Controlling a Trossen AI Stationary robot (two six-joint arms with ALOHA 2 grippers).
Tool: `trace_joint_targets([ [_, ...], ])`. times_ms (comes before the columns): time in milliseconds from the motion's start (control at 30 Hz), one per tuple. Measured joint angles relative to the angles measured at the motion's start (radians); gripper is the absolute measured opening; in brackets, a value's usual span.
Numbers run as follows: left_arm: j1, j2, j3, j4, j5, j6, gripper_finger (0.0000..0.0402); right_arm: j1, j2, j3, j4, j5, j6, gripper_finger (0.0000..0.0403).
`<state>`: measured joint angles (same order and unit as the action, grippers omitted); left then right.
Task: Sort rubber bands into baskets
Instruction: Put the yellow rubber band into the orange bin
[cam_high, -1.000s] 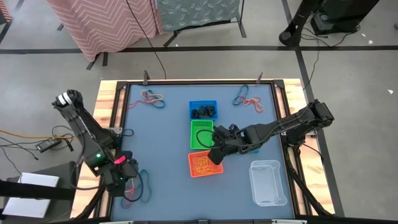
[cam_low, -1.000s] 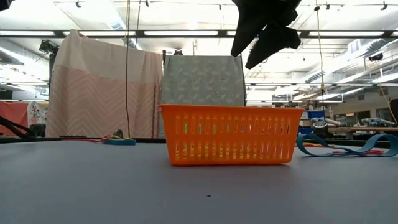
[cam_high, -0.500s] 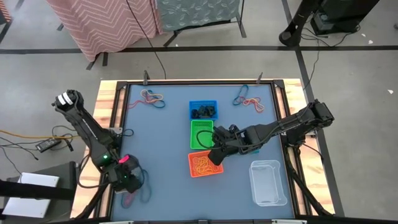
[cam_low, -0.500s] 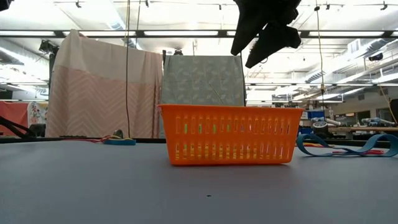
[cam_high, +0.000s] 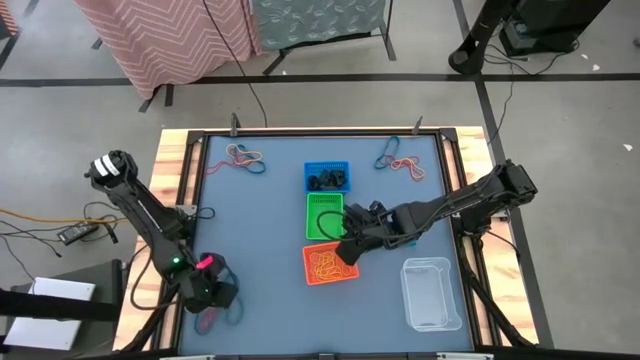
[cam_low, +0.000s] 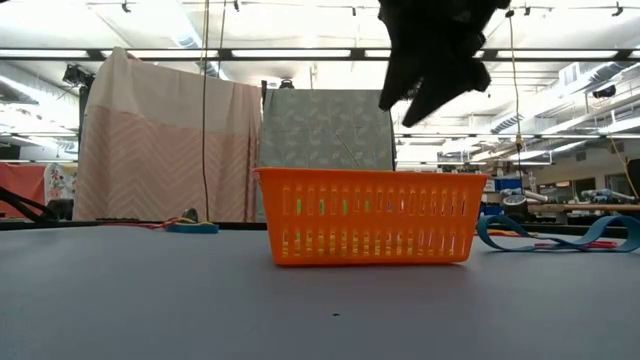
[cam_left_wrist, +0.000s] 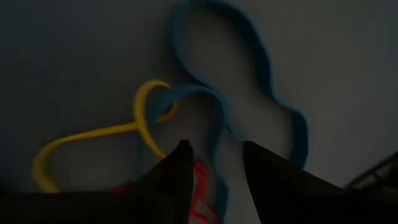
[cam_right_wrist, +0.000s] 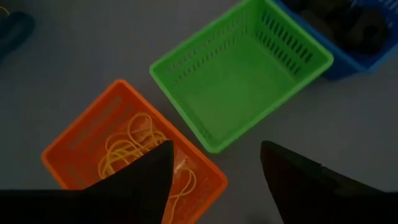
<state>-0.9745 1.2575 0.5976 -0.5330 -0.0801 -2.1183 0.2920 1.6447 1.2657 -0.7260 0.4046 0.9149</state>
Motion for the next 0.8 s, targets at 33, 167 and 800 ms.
trace_joint_targets([
  [33, 0.000, 0.000, 0.017, -0.042, -0.007, -0.003, 0.0141, 0.000, 0.000, -0.008, 0.000, -0.004, 0.006, 0.0251],
  [167, 0.000, 0.000, 0.098, -0.164, -0.025, -0.005, 0.0141, 0.000, 0.000, -0.027, 0.009, -0.009, 0.017, 0.0251],
  [800, -0.047, 0.148, 0.133, -0.180, 0.051, -0.107, 0.0140, -0.007, 0.000, -0.031, 0.022, -0.006, -0.002, 0.0251],
])
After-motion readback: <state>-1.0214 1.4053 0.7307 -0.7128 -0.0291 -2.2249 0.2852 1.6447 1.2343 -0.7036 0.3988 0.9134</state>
